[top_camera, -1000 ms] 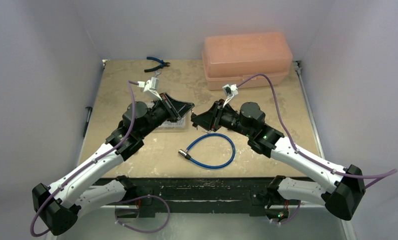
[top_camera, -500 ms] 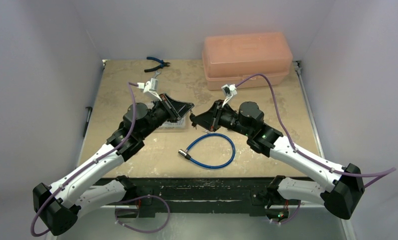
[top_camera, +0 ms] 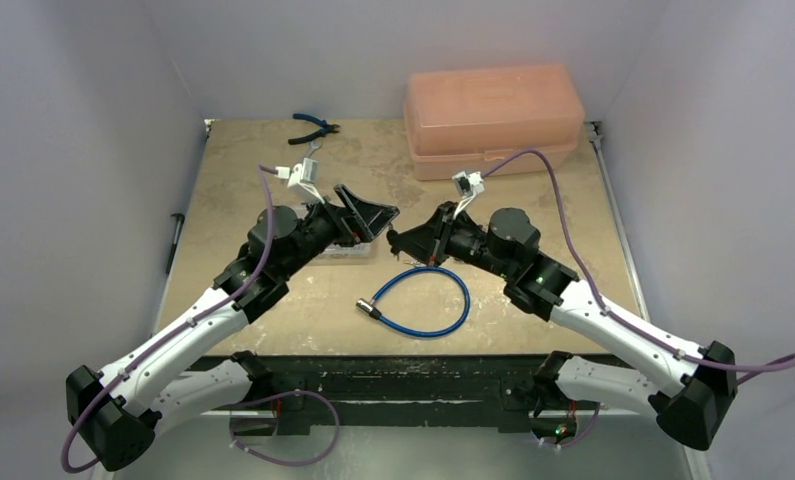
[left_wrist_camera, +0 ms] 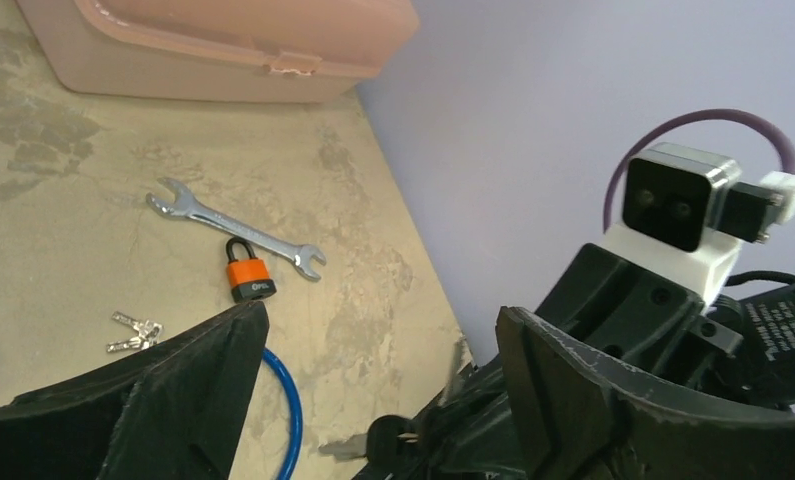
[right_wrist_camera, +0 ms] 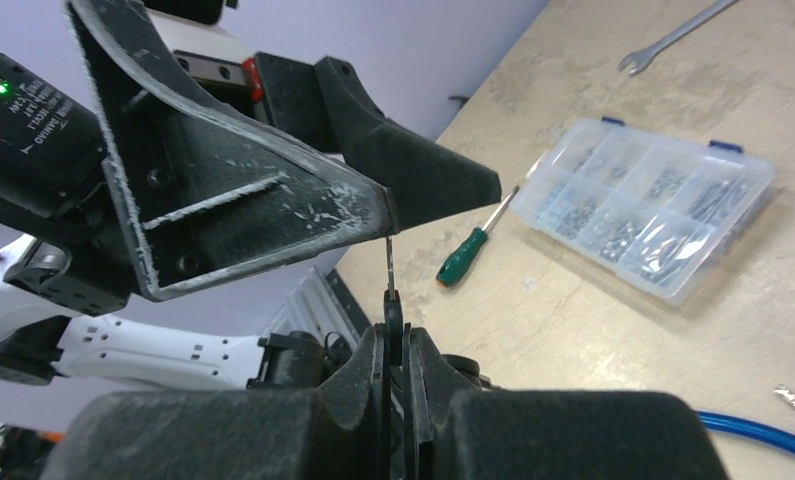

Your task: Unlock with the key

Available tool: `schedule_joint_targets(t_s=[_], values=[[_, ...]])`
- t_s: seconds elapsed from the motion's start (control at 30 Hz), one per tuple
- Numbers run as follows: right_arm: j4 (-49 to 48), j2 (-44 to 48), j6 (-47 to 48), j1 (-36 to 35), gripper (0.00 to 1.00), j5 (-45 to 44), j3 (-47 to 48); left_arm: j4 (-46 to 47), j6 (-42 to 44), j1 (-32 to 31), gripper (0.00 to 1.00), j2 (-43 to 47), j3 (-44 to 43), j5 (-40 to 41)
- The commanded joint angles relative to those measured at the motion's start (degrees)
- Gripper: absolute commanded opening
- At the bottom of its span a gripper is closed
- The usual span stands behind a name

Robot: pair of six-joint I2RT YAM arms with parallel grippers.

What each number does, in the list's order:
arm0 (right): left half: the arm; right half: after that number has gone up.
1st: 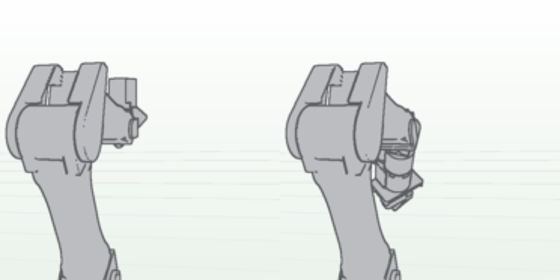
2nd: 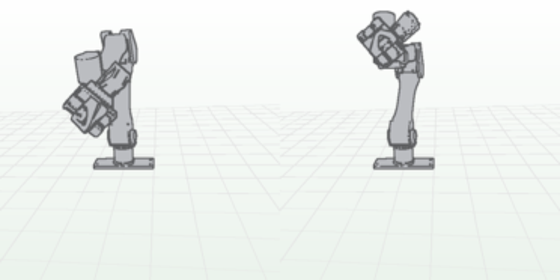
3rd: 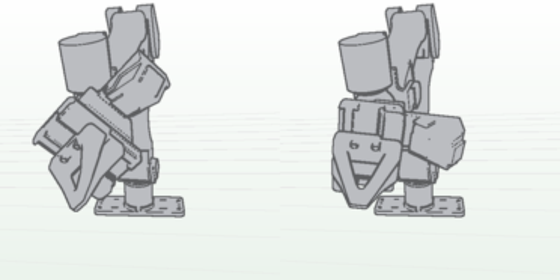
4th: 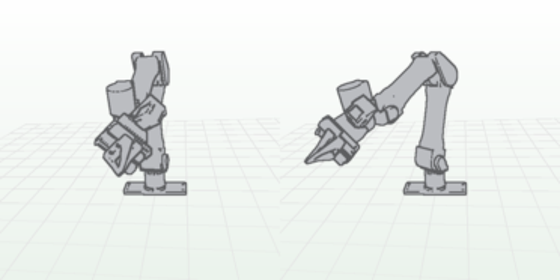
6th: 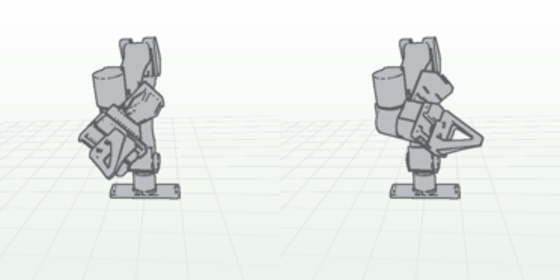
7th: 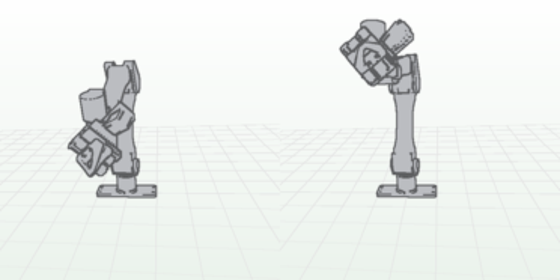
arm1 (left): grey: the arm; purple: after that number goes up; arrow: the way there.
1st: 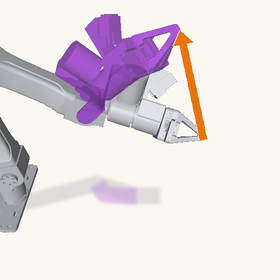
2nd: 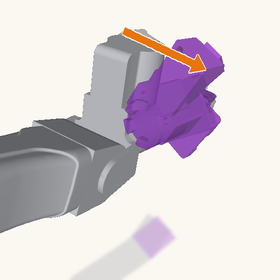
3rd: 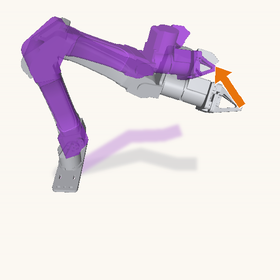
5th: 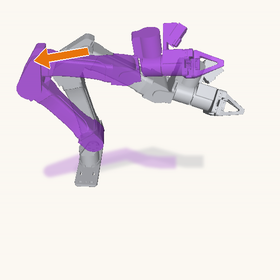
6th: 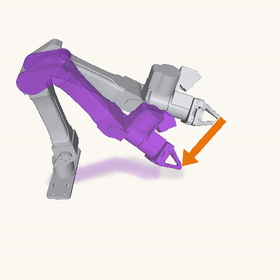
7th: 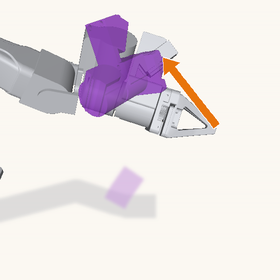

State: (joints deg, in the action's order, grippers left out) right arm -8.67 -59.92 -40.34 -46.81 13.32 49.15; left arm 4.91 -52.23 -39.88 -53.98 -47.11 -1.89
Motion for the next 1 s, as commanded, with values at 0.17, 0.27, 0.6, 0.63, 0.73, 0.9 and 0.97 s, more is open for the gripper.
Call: schedule_joint_targets(t_s=[0.17, 0.27, 0.6, 0.63, 0.73, 0.9, 0.97], values=[[12.6, 4.7, 8.0, 0.3, 0.0, -10.3, 3.8, -6.6, 3.0, -0.1, 0.99, -1.3, -3.0, 4.6], [16.5, 5.3, 9.3, 0.8, 0.0, -14.3, 5.3, -10.1, 4.8, 0.1, 0.99, -4.8, -4.1, 7.1], [30.0, 9.4, 10.0, 4.2, 0.0, -29.3, 9.7, -13.8, 7.5, -0.5, 0.88, -20.2, -11.1, 3.3], [31.2, 9.8, 10.0, 4.3, 0.0, -30.5, 10.1, -14.3, 7.4, -1.1, 0.87, -22.2, -12.2, 3.4], [33.6, 11.6, 10.1, 4.3, 0.0, -33.0, 10.6, -16.6, 7.1, -3.5, 0.85, -28.4, -16.5, 4.7], [37.4, 14.8, 9.5, 4.3, 0.0, -36.6, 11.1, -21.5, 7.1, -6.0, 0.8, -38.3, -24.7, 7.1], [39.0, 16.0, 9.0, 4.3, 0.0, -38.1, 11.2, -22.3, 7.1, -7.0, 0.8, -41.3, -27.2, 8.5]])
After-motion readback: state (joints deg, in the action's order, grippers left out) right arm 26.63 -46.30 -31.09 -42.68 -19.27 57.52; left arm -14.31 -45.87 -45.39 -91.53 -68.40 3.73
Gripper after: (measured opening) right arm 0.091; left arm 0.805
